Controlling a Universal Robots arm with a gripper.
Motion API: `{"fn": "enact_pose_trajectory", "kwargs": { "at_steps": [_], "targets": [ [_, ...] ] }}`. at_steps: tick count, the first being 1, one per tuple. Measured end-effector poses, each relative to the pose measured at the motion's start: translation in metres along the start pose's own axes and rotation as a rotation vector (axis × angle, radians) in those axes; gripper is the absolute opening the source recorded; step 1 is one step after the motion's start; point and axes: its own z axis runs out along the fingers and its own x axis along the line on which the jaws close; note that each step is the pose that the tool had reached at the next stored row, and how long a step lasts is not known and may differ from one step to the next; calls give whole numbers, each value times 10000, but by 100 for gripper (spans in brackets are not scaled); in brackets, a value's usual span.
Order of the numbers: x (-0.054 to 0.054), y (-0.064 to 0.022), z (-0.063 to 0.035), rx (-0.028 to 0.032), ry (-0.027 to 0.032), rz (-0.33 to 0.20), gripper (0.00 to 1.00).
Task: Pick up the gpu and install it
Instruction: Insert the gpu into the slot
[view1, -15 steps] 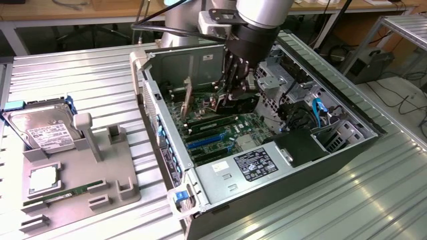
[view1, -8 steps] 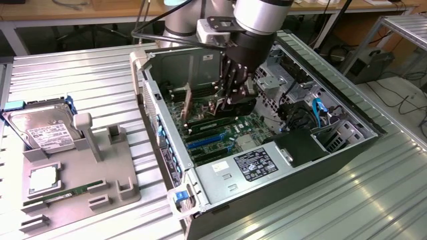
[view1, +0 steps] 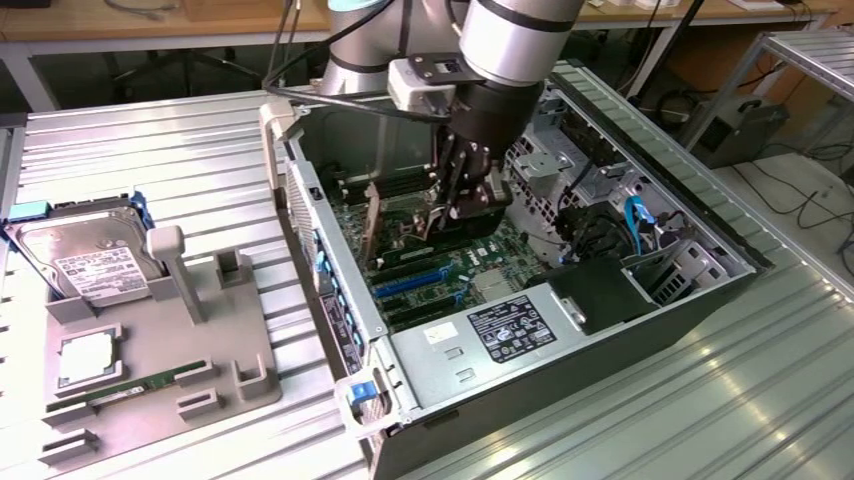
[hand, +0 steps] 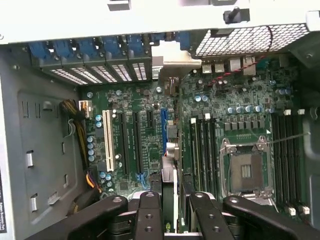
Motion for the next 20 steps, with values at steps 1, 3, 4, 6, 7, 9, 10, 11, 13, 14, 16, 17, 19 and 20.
{"fn": "enact_pose_trajectory", "kwargs": {
  "at_steps": [1,3,4,6,7,9,10,11,13,14,16,17,19,20],
  "targets": [
    [1,11,16,-1,2,-33,26],
    [3,38,50,-1,5,-90,26],
    [5,52,64,-2,8,-115,26],
    [6,77,87,-1,10,-150,26],
    [7,79,88,-2,13,-155,26],
    [7,79,89,-3,14,-158,26],
    [7,79,90,-1,11,-160,26],
    [7,80,92,0,11,-160,26],
    [10,125,131,34,9,-160,26],
    [12,143,144,43,8,-161,26],
    [13,162,166,57,8,-170,26],
    [13,165,174,64,9,-180,26],
    [14,164,191,91,9,-206,26],
    [14,164,200,112,10,-228,26]
  ]
}}
